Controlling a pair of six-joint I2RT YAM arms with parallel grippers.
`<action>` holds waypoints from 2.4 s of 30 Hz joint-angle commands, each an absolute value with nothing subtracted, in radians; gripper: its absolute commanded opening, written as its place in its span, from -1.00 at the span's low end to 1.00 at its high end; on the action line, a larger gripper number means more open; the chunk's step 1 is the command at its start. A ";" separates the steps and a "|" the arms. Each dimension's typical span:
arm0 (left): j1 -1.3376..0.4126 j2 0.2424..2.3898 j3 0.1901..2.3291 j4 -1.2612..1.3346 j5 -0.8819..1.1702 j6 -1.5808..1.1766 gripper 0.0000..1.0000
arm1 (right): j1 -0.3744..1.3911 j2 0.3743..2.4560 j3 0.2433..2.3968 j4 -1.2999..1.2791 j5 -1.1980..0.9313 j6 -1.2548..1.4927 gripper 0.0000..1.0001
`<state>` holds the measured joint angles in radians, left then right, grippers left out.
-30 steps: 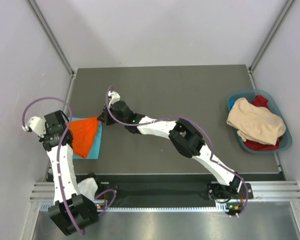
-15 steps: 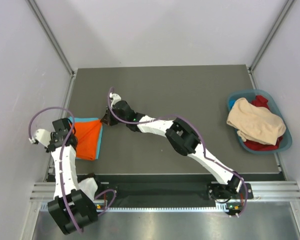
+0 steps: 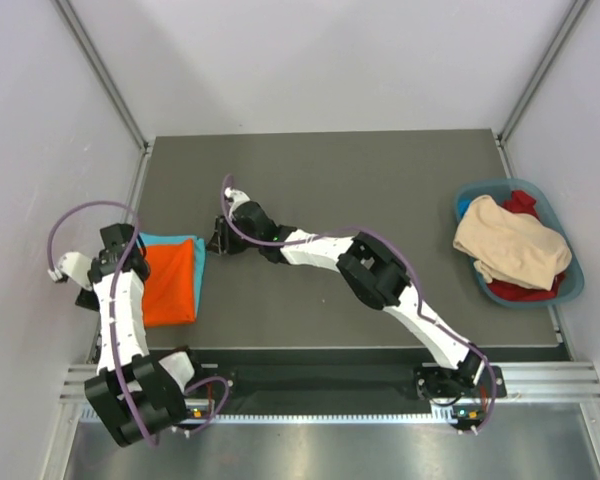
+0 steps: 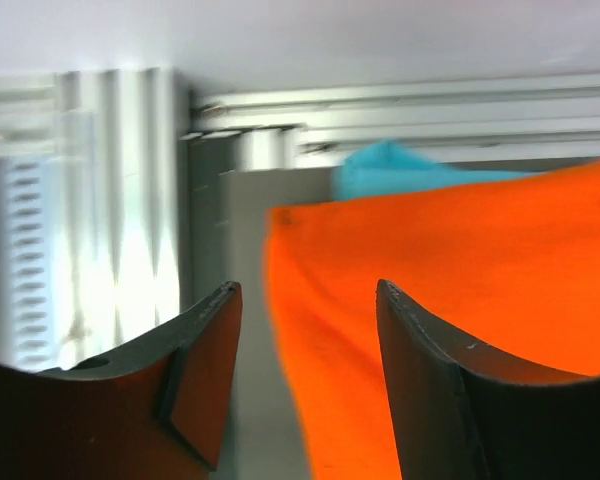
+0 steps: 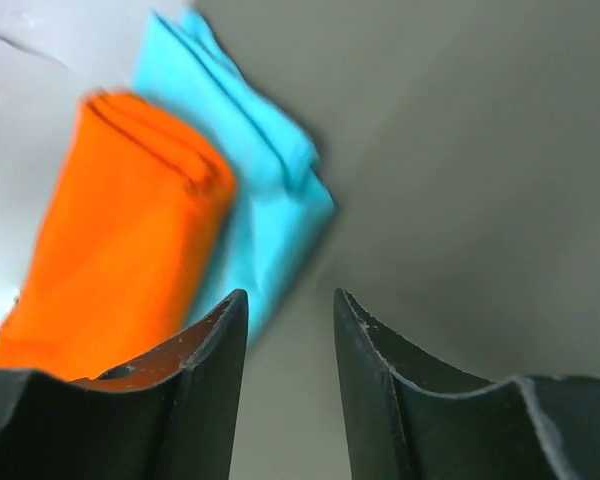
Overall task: Fold and stack the t-shirts
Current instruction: Neatly place the folded tshirt to the corner
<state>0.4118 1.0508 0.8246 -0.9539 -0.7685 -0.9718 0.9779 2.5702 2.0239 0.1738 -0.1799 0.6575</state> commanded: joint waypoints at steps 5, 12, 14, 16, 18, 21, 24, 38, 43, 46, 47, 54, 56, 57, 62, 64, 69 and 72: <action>0.414 0.957 0.752 -0.494 -0.373 -0.657 0.12 | 1.025 2.324 1.816 0.242 -0.161 0.730 -0.10; 0.423 1.080 0.782 -0.419 -0.360 -0.592 0.09 | 1.034 2.416 1.974 0.216 -0.213 0.652 0.00; 0.429 1.150 0.816 -0.413 -0.353 -0.581 0.09 | 1.037 2.471 2.028 0.187 -0.219 0.647 0.01; 0.430 1.222 0.839 -0.393 -0.330 -0.577 0.09 | 1.037 2.503 2.109 0.152 -0.212 0.644 0.01; 0.431 1.270 0.853 -0.382 -0.316 -0.568 0.09 | 1.037 2.543 2.166 0.138 -0.195 0.641 0.01; 0.431 1.348 0.885 -0.380 -0.322 -0.565 0.09 | 1.037 2.577 2.210 0.127 -0.180 0.638 0.01; 0.431 1.391 0.891 -0.342 -0.316 -0.546 0.10 | 1.037 2.599 2.235 0.121 -0.163 0.638 0.01; 0.433 1.460 0.887 -0.313 -0.305 -0.541 0.11 | 1.037 2.672 2.298 0.143 -0.150 0.686 -0.01; 0.431 1.456 0.881 -0.299 -0.302 -0.534 0.11 | 1.037 2.686 2.298 0.163 -0.144 0.707 -0.06; 0.431 1.445 0.871 -0.287 -0.305 -0.528 0.11 | 1.035 2.695 2.298 0.199 -0.156 0.715 -0.28; 0.431 1.445 0.868 -0.284 -0.307 -0.528 0.11 | 1.034 2.697 2.298 0.209 -0.169 0.716 -0.46; 0.431 1.430 0.851 -0.244 -0.310 -0.528 0.11 | 1.029 2.567 2.128 0.308 -0.123 0.664 -1.00; 0.431 1.425 0.847 -0.223 -0.310 -0.529 0.11 | 1.031 2.498 2.028 0.348 -0.086 0.644 -1.00; 0.430 1.425 0.842 -0.215 -0.307 -0.529 0.11 | 1.032 2.487 2.016 0.356 -0.080 0.638 -1.00; 0.430 1.434 0.848 -0.176 -0.295 -0.514 0.11 | 1.031 2.450 1.990 0.351 -0.046 0.601 -1.00; 0.426 1.442 0.851 -0.155 -0.285 -0.511 0.11 | 1.029 2.451 1.985 0.353 -0.040 0.598 -1.00; 0.419 1.470 0.850 -0.097 -0.272 -0.503 0.11 | 1.026 2.485 2.029 0.330 -0.038 0.589 -1.00; 0.417 1.488 0.859 -0.081 -0.270 -0.494 0.11 | 1.025 2.500 2.045 0.321 -0.022 0.584 -1.00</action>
